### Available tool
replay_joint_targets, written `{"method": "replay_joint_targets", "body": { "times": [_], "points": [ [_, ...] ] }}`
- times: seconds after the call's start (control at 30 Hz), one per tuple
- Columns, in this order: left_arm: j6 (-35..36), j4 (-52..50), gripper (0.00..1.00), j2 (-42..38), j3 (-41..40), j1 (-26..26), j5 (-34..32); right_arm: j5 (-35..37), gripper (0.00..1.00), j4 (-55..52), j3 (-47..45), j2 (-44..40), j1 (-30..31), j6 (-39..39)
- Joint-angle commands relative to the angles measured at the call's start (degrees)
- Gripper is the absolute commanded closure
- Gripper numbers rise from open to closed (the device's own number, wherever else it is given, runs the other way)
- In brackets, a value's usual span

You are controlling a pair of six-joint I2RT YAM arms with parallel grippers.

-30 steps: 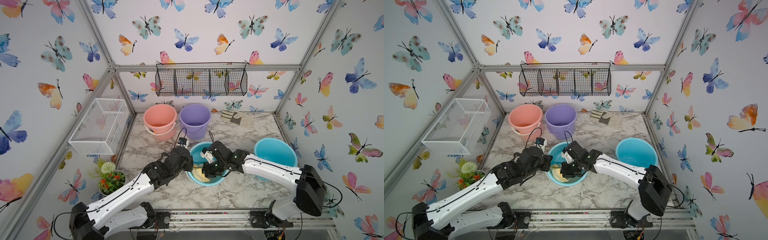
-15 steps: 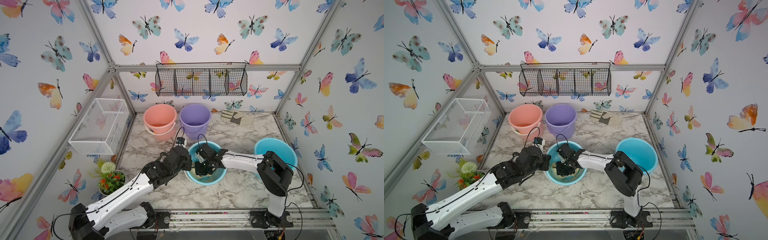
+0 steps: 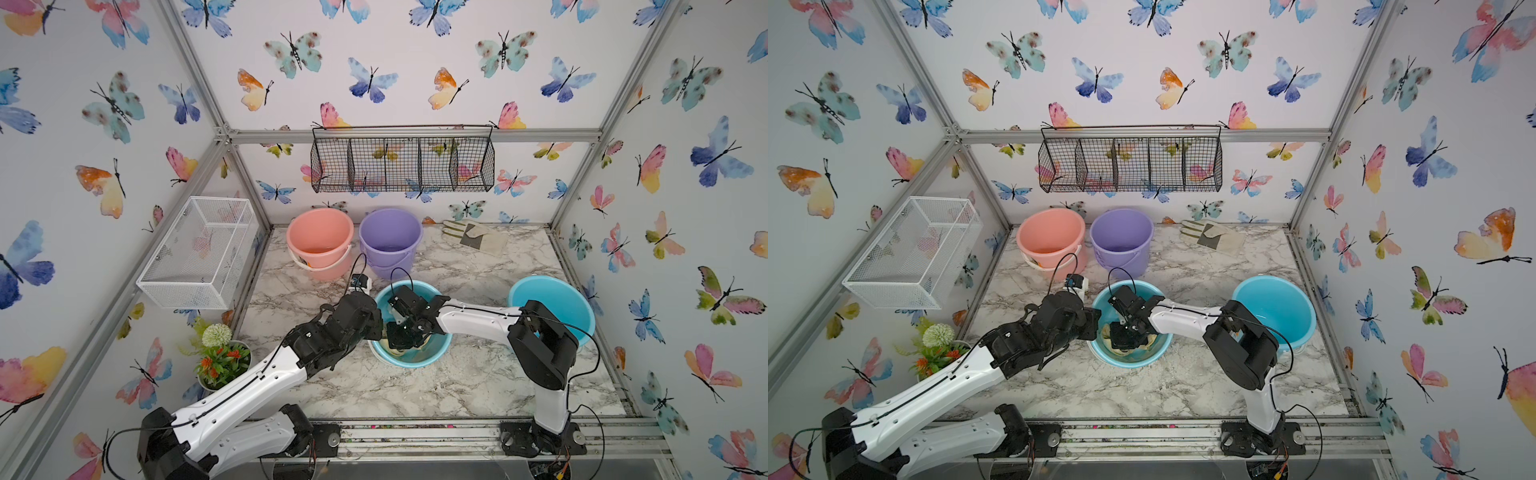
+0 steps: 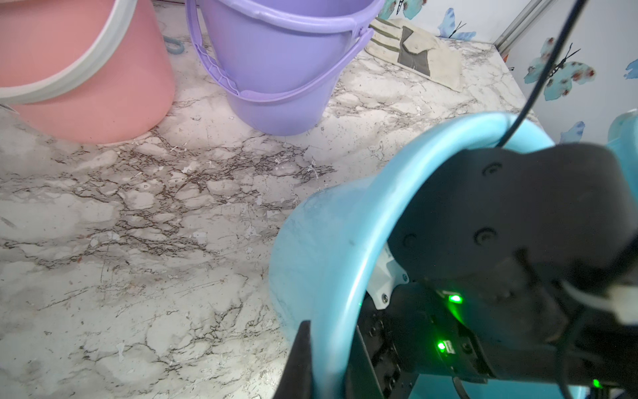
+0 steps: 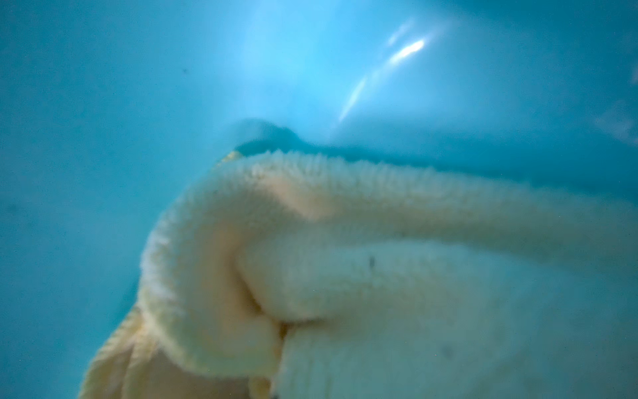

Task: Wipe the inside of the bucket with a cloth
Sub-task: Wipe the dirt from the inside of the bucket.

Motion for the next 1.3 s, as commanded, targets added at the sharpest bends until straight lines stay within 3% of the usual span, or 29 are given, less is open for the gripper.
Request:
{"method": "replay_joint_targets", "body": {
  "times": [0.0,0.27,0.57,0.93,1.27],
  "points": [
    [-0.86,4.08,1.00,0.27,0.54,-0.64,1.84,-2.09,0.98,-2.52,-2.69,-4.44,0.48,0.23],
    [-2.12,4.08,1.00,-0.69,-0.33,-0.64,0.78,-5.93,0.98,-0.70,-6.33,-17.26,0.48,4.79],
    [-2.76,4.56,1.00,-0.17,-0.51,-0.60,1.73,-9.28,0.98,12.93,-9.99,-24.91,0.48,13.09],
    [-2.83,4.81,1.00,0.02,-0.10,-0.68,2.62,-1.62,0.98,16.99,-10.25,-19.52,0.48,12.35],
    [-2.92,4.89,1.00,-0.78,-0.60,-0.69,2.79,3.37,0.98,17.85,-9.67,-7.39,0.48,8.60]
  ]
}}
